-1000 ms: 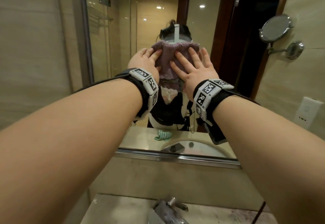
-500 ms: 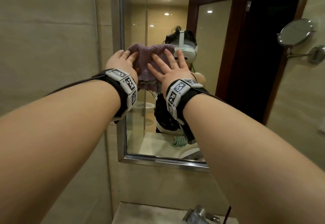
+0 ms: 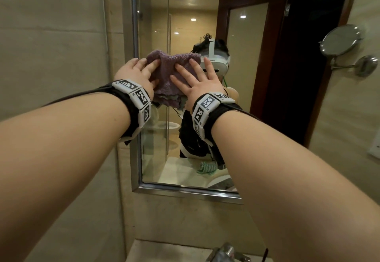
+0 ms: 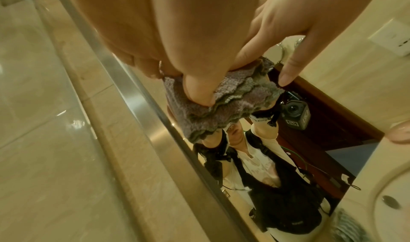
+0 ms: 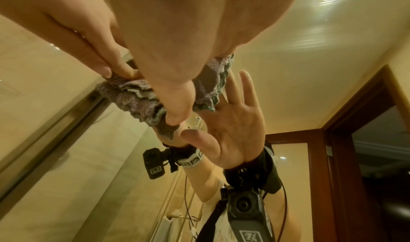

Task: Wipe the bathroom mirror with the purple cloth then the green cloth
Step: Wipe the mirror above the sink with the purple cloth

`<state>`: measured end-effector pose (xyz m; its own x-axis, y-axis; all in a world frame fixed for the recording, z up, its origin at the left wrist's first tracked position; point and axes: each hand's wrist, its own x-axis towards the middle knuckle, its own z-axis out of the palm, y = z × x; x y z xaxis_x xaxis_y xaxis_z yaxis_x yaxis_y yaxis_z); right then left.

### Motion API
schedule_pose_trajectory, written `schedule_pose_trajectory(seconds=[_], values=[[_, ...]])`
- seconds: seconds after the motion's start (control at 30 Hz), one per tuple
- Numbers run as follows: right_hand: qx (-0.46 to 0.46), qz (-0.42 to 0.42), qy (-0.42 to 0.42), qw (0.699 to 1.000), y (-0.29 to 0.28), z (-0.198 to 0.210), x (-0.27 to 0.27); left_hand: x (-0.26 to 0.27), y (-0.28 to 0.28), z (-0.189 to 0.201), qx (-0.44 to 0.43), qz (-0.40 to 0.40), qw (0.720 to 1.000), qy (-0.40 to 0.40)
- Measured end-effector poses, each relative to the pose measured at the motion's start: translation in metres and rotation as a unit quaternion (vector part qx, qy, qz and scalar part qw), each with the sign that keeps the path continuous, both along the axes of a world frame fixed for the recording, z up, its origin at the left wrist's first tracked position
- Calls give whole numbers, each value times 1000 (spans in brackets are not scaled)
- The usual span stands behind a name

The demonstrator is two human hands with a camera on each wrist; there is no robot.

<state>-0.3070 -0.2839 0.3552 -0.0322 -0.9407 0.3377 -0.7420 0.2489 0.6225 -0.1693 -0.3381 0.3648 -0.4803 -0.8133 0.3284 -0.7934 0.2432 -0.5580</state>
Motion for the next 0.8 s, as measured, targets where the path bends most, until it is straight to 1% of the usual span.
schedule_pose_trajectory(seconds=[0.07,0.13,0.23,0.37,0.53,0.63,0.73,0.8], values=[[-7,-2,-1,1000,9,1,-14,-10,12,3,-18,-13,999,-47],[-8,-10,1,1000,20,4,-31,-25,25,7,-35,-26,996,-73],[-8,-32,5,999,35,9,-55,-51,42,14,-33,-32,997,-64],[-26,-45,3,999,56,17,-90,-88,62,26,-46,-43,995,-81],[-40,-68,-4,997,93,27,-140,-133,89,36,-36,-90,995,-11],[-43,-77,-5,996,116,28,-171,-162,105,38,-23,-113,993,0],[-52,-78,-4,996,138,28,-204,-193,122,42,1,-131,991,28],[-55,-85,-4,995,151,30,-228,-215,137,43,4,-142,990,24]])
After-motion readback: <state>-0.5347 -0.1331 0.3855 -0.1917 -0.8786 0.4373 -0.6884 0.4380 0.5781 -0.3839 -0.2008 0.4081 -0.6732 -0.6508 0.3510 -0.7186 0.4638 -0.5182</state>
